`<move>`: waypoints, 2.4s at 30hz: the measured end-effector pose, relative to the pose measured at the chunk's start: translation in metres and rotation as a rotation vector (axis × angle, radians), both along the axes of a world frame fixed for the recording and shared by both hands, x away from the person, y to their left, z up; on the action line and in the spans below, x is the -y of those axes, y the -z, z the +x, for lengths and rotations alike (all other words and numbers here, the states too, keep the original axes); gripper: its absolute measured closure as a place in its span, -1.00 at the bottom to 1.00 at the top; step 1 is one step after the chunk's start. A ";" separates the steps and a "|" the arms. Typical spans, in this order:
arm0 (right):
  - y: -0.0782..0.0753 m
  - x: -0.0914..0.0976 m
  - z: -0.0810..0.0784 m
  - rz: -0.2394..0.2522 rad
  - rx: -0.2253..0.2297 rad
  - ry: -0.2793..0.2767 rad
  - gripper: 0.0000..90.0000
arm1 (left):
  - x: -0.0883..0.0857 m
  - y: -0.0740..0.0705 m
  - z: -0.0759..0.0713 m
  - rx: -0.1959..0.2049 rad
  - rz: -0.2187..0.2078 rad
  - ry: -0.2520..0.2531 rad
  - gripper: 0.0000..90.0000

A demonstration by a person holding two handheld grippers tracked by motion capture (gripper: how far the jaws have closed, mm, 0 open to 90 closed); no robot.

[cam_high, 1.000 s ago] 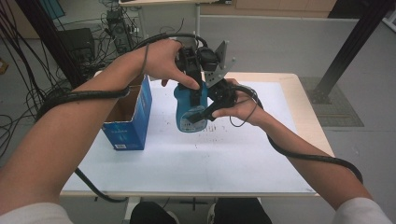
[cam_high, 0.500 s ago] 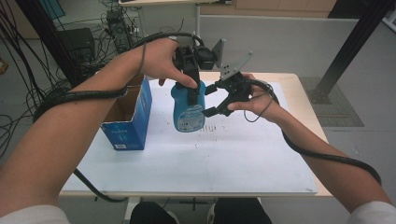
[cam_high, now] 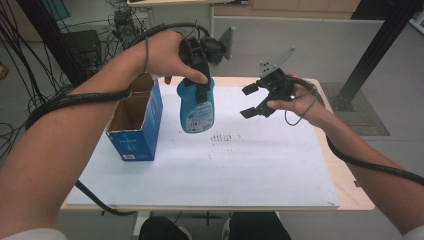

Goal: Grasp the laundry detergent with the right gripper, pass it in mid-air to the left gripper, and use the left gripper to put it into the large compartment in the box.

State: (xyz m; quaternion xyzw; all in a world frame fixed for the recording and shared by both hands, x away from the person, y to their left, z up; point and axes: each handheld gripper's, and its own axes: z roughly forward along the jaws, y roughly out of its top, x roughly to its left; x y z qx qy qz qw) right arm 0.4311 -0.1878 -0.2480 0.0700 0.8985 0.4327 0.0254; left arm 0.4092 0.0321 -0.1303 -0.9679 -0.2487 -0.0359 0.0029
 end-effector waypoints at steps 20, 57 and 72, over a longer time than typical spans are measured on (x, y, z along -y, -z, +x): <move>0.001 0.055 0.011 -0.204 -0.065 0.172 -0.87 | -0.040 -0.060 0.018 0.049 0.012 -0.312 -0.18; -0.017 0.062 0.018 -0.293 -0.066 0.228 -0.85 | -0.172 -0.123 0.045 0.126 -0.058 -1.082 -0.18; -0.018 0.065 0.018 -0.307 -0.064 0.230 -0.85 | -0.196 -0.113 0.045 0.141 -0.071 -1.214 -0.18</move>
